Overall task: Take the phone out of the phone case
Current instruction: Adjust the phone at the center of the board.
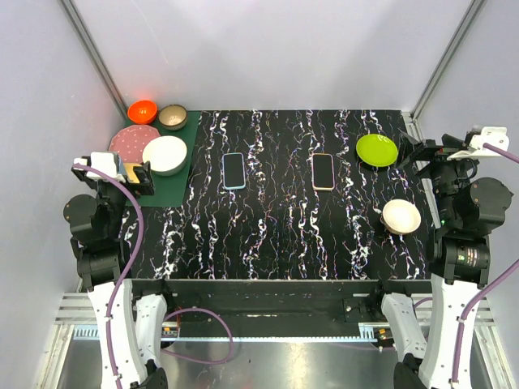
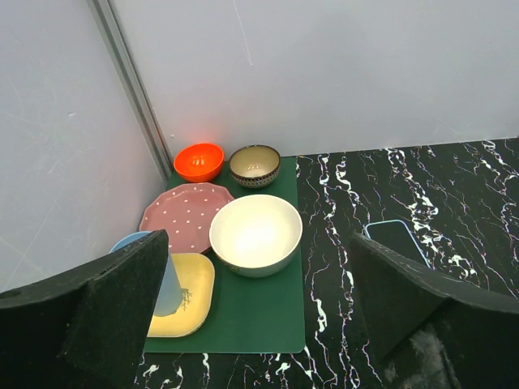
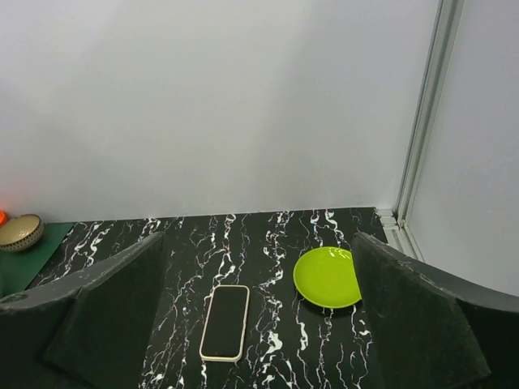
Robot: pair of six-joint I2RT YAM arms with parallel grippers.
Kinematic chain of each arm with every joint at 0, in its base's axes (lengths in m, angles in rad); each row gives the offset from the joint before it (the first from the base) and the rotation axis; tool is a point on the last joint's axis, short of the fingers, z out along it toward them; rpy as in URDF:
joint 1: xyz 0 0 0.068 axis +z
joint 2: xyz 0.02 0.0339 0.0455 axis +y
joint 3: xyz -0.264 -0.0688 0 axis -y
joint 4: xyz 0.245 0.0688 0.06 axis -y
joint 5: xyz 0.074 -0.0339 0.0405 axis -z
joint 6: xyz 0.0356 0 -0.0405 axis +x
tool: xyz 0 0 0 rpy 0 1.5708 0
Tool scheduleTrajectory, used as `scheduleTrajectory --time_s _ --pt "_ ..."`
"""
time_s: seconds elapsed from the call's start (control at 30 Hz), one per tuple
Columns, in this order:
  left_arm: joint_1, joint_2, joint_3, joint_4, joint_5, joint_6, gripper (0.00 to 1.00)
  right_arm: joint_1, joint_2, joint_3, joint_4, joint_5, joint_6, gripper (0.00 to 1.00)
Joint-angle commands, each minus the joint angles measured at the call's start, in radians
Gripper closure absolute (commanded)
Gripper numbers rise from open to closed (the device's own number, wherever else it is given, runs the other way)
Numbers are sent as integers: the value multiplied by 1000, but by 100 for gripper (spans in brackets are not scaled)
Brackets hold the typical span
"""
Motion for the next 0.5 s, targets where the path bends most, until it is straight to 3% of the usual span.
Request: scheduleTrajectory --time_s 0.0,0.3,0.47 --pt "7 -7 -11 36 0 -13 1 7 -9 12 12 34 0 0" --pt "9 -4 -25 39 38 -5 1 7 -17 -42 37 -53 -134 0" --pt "10 12 -19 24 66 15 1 5 -26 -66 -3 -286 -191 0"
